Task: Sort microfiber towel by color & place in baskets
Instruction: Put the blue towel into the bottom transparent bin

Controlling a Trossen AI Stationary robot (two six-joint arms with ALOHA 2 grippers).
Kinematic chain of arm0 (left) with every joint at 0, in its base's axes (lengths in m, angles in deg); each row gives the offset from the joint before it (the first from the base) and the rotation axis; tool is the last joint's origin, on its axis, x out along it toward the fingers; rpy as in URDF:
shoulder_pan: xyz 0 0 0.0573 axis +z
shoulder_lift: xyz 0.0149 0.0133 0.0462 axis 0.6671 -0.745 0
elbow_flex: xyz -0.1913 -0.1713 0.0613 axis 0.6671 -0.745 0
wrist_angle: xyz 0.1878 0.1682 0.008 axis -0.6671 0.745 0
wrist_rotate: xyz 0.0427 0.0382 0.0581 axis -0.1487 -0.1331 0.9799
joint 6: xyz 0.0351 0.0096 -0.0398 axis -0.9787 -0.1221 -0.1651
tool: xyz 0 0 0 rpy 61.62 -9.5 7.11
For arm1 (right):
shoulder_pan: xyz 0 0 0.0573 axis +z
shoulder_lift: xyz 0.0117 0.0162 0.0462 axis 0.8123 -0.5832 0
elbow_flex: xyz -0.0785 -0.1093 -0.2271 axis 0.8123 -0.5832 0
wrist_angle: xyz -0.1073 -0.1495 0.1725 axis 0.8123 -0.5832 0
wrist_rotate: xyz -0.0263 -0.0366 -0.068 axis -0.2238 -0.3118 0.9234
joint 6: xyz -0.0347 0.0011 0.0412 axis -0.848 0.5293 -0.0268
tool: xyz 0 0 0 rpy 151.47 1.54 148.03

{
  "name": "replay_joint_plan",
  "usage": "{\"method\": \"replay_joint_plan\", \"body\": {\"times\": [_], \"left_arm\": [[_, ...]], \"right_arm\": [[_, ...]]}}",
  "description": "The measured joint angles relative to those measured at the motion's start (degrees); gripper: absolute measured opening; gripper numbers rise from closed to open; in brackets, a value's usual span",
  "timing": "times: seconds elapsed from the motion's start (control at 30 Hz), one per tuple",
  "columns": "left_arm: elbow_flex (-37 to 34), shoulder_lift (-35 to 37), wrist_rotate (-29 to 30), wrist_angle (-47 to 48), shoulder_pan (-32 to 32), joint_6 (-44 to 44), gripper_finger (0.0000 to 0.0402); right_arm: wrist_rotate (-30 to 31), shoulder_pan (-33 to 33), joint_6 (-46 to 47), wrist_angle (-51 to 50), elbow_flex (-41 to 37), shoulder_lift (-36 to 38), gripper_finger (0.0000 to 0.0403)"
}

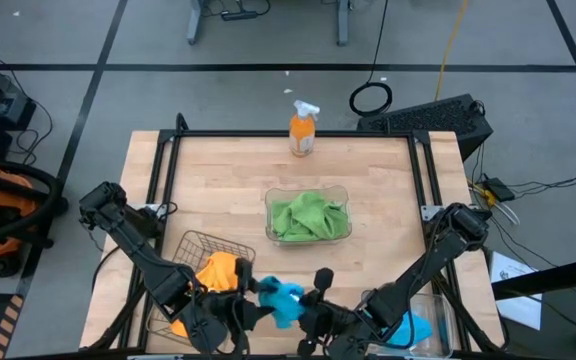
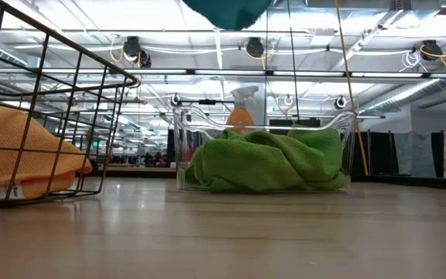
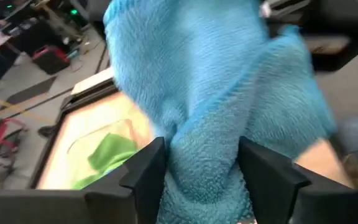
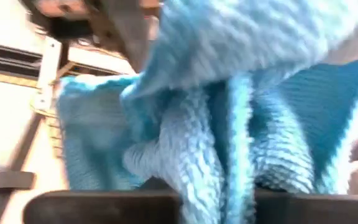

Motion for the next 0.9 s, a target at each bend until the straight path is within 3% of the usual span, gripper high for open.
{"method": "replay_joint_plan", "body": {"times": [0.13,0.23,0.37,0.5,0.7,0.9], "left_arm": [[0.0,0.0,1.03,1.16,-0.06,0.19,0.019],[-0.02,0.0,1.24,-0.04,0.64,0.22,0.0169],[-0.02,0.0,1.55,-0.07,1.25,0.05,0.0122],[-0.02,0.04,1.4,-1.0,1.46,-0.2,0.0065],[-0.02,-0.05,1.63,-3.33,1.54,-1.69,0.0016],[-0.02,-0.11,-0.34,-3.87,1.61,-1.71,0.0058]], "right_arm": [[-5.97,-0.04,3.54,0.08,0.0,0.39,0.0105],[-7.07,0.0,3.68,0.37,0.0,0.55,0.0174],[-6.89,0.0,3.41,1.04,0.0,0.55,0.0255],[-6.25,-0.21,2.23,3.84,0.0,0.55,0.0308],[-4.23,-1.86,2.19,4.98,0.0,0.55,0.0315],[-5.31,-2.87,2.61,5.03,0.0,0.55,0.0256]]}}
